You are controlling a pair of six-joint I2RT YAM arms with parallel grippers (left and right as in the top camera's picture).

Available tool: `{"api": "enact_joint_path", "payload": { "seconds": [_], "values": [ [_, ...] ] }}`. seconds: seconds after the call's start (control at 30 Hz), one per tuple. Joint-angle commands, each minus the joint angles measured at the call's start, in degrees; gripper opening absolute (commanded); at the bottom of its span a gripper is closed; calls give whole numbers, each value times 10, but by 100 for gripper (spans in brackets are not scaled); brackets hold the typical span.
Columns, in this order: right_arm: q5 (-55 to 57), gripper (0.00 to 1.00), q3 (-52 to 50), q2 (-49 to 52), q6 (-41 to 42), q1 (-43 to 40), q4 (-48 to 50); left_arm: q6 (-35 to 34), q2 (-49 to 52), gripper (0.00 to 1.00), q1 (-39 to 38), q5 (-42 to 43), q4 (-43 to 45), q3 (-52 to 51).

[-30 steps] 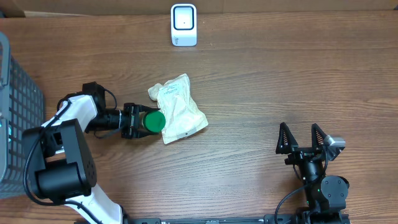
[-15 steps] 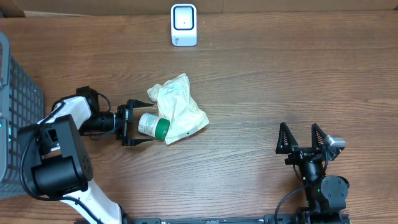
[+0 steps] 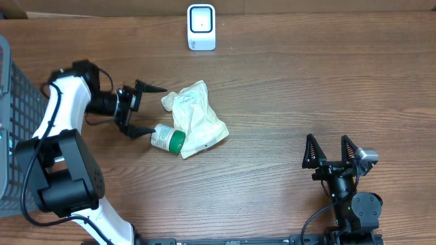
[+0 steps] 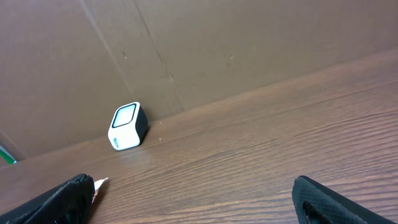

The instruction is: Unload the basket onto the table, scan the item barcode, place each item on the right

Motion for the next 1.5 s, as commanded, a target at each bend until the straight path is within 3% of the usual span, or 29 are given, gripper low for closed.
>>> {"api": "enact_joint_path", "payload": {
  "seconds": [0.0, 0.2, 0.37, 0.5, 0.63, 0.73, 0.83, 1.03, 1.3, 1.47],
  "values": [
    [0, 100, -6, -5, -2, 3, 5, 90, -16, 100, -13, -160, -59, 99],
    [-1, 100, -6, -5, -2, 3, 4, 150, -16, 100, -42, -356, -137, 211],
    [-1, 100, -6, -5, -2, 3, 5, 152, -16, 86, -35, -375, -187, 306],
    [0, 100, -6, -5, -2, 3, 4, 165, -20, 75, -17, -393, -224, 464],
    [0, 100, -6, -5, -2, 3, 5, 162, -51, 79, -4, -457, -224, 591],
    [-1, 100, -6, -5, -2, 3, 5, 153, -77, 91, 7, -554, -223, 635],
    [-1, 100, -6, -5, -2, 3, 5, 133, -98, 93, 37, -631, -224, 637],
    [0, 100, -6, -5, -2, 3, 5, 110, -91, 90, 172, -631, -223, 625],
    [0, 100, -6, -5, -2, 3, 4, 83, -31, 82, 281, -657, -217, 563],
    [-1, 100, -6, -5, -2, 3, 5, 83, -1, 79, 303, -643, -104, 441]
  ]
}}
